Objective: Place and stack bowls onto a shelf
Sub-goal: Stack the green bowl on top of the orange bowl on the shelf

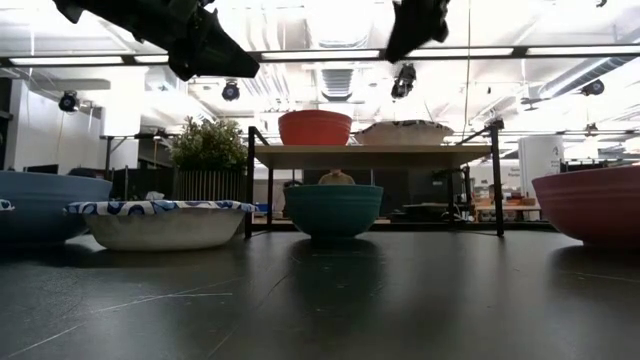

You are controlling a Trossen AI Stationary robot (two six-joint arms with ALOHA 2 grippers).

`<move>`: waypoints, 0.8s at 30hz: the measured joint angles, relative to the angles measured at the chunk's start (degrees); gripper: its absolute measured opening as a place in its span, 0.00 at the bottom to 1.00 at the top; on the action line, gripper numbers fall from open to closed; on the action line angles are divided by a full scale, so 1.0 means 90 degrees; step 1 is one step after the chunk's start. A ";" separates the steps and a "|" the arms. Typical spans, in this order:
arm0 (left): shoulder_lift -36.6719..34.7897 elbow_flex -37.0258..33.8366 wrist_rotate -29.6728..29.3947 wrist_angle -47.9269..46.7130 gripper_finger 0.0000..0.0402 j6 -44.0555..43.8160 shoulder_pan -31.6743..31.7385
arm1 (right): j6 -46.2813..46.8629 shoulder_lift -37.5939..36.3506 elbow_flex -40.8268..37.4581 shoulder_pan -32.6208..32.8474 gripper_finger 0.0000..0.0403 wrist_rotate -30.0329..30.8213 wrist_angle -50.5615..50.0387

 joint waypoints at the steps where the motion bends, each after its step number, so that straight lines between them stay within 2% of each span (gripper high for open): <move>1: 0.0000 0.0000 0.0000 0.0000 0.23 0.0000 0.0000 | 0.0004 -0.0008 -0.0009 0.0097 0.30 -0.0326 0.0133; 5: 0.0000 0.0000 0.0000 0.0000 0.23 0.0000 0.0000 | -0.0163 0.0060 -0.0163 0.0668 0.30 -0.1196 0.0536; 11: 0.0004 -0.0002 0.0001 0.0001 0.23 0.0000 0.0000 | -0.0453 0.0329 -0.0958 0.1481 0.30 -0.1252 0.1491; 13: 0.0014 -0.0002 0.0001 0.0000 0.23 0.0000 0.0000 | -0.0489 0.0465 -0.1293 0.1638 0.30 -0.1082 0.2067; 15: 0.0034 -0.0002 0.0002 0.0002 0.23 0.0000 0.0000 | -0.0595 0.0666 -0.1563 0.1743 0.29 -0.0603 0.2698; 19: 0.0060 0.0002 0.0002 0.0005 0.23 0.0000 0.0000 | -0.1016 0.1323 -0.1699 0.1723 0.26 0.0188 0.3126; 24: 0.0058 0.0005 0.0002 0.0003 0.23 0.0000 0.0000 | -0.1162 0.2190 -0.1446 0.1438 0.24 0.0252 0.3145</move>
